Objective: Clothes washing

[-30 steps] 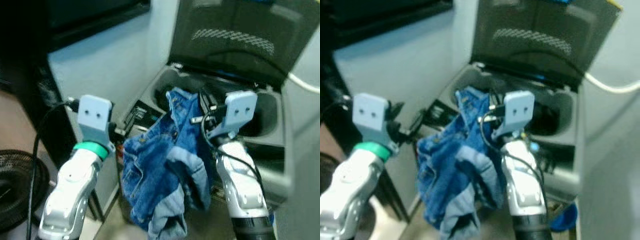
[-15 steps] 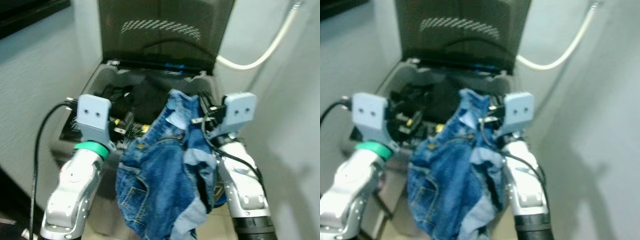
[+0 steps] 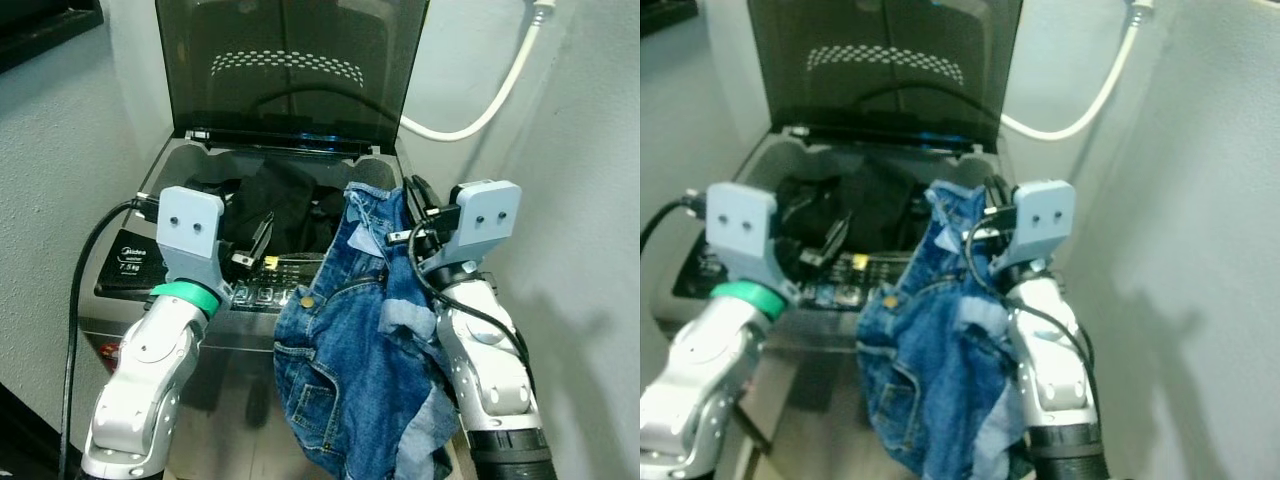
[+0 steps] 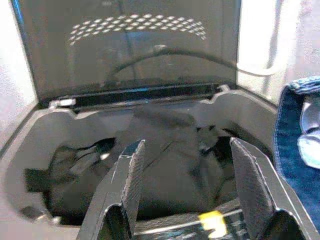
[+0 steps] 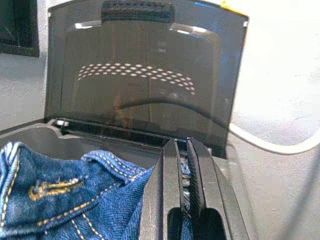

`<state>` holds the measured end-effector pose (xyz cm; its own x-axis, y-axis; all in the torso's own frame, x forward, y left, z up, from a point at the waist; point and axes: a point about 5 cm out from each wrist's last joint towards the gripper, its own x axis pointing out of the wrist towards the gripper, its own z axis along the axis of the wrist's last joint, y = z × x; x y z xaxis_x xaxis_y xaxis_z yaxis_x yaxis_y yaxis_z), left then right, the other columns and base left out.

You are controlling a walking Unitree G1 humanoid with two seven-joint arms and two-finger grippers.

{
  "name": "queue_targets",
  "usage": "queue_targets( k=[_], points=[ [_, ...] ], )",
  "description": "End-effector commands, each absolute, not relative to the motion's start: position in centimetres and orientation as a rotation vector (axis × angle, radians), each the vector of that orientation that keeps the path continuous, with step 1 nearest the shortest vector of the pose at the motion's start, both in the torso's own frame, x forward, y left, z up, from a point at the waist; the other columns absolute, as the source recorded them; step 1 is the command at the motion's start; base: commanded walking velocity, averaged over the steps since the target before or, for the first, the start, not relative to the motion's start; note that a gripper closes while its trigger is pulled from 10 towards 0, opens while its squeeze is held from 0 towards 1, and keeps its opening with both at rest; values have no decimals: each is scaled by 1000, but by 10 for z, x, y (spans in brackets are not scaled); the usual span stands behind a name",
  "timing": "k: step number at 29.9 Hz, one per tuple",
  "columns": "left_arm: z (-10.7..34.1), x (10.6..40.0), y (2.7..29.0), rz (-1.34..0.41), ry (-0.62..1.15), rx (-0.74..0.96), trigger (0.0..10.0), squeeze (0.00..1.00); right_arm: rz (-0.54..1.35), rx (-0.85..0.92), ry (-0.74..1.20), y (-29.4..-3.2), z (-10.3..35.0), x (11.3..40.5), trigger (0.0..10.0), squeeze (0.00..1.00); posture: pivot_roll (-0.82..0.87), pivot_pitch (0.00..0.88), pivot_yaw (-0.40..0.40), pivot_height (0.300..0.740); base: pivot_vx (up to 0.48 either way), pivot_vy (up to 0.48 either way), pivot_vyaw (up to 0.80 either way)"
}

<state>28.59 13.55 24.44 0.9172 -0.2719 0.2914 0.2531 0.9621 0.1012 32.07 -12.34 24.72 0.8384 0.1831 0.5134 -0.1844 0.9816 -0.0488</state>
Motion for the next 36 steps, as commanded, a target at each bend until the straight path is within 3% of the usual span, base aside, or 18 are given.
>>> queue_targets(
  k=[1,7,36],
  points=[
    [242,285,135,-272,-296,58,10000,0,191,6,-557,-125,249,319,10000,0,102,10,-6,740,0,334,0],
    [241,285,135,-270,-293,58,10000,0,192,4,-558,-125,249,320,10000,0,101,8,-8,740,0,334,0],
    [263,294,142,-221,-387,128,10000,0,250,-43,-650,-115,271,321,10000,0,105,17,-5,740,0,0,0]
  ],
)
